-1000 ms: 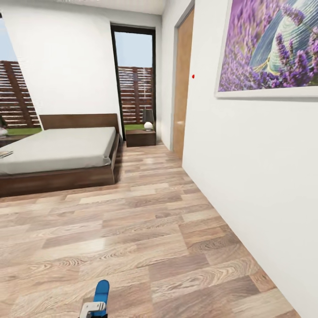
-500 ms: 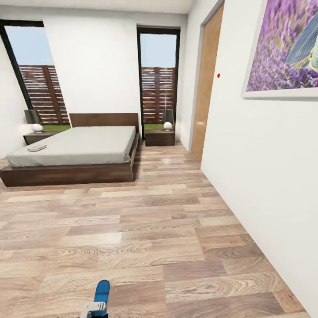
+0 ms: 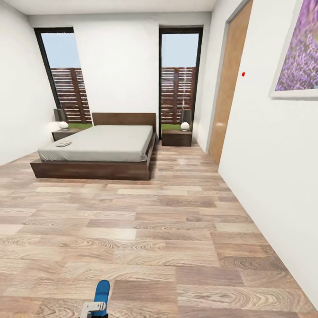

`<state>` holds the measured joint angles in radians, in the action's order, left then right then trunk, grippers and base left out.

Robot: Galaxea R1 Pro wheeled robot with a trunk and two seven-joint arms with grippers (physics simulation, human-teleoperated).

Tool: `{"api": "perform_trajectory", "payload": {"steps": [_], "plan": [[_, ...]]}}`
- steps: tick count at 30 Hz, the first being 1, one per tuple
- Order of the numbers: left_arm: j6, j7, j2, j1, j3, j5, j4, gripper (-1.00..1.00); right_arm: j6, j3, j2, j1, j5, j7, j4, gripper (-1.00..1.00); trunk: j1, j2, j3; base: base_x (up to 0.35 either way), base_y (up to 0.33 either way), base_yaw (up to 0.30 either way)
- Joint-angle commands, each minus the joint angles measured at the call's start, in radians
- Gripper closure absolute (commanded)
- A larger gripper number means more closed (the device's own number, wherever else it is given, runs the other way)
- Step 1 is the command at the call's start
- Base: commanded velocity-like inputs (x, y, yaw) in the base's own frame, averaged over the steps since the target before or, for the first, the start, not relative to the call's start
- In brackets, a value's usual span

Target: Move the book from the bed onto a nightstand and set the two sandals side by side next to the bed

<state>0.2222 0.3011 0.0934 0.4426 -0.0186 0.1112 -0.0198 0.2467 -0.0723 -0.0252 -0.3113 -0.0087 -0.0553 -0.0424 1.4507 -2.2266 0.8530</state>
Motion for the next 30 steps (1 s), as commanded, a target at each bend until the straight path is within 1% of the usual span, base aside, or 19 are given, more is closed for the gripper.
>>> {"api": "perform_trajectory", "payload": {"steps": [1, 6, 11, 22, 25, 30], "plan": [[0.0, 0.007, 0.0, 0.001, -0.001, 0.01, 0.001, 1.0, 0.003, -0.007, 0.0, 0.0, 0.001, 0.0, 0.011, -1.0, 0.0, 0.0, 0.001, 0.0, 0.0, 0.054], [0.0, 0.006, 0.0, 0.001, -0.001, 0.01, 0.001, 1.0, 0.003, -0.007, -0.001, 0.0, 0.007, 0.0, 0.031, -1.0, 0.0, 0.0, 0.001, 0.0, 0.0, 0.021], [0.0, 0.006, 0.0, 0.001, -0.001, 0.01, 0.001, 1.0, 0.003, -0.007, -0.001, 0.0, 0.001, 0.0, 0.033, -1.0, 0.0, 0.0, 0.001, 0.0, 0.0, 0.001], [0.0, 0.006, 0.0, 0.001, -0.001, 0.01, 0.001, 1.0, 0.004, -0.007, 0.001, 0.0, 0.0, 0.0, 0.035, -1.0, 0.0, 0.0, 0.001, 0.001, 0.0, 0.0], [0.0, 0.006, 0.001, 0.001, -0.002, 0.01, 0.001, 1.0, 0.004, -0.007, 0.0, 0.0, 0.001, 0.001, 0.036, -1.0, 0.0, 0.0, 0.001, 0.139, 0.0, 0.0], [0.0, 0.006, 0.002, 0.001, -0.003, 0.011, 0.001, 1.0, 0.003, -0.007, 0.001, 0.0, 0.001, 0.001, 0.036, -1.0, 0.0, 0.0, 0.001, 0.284, 0.0, 0.0]]}}
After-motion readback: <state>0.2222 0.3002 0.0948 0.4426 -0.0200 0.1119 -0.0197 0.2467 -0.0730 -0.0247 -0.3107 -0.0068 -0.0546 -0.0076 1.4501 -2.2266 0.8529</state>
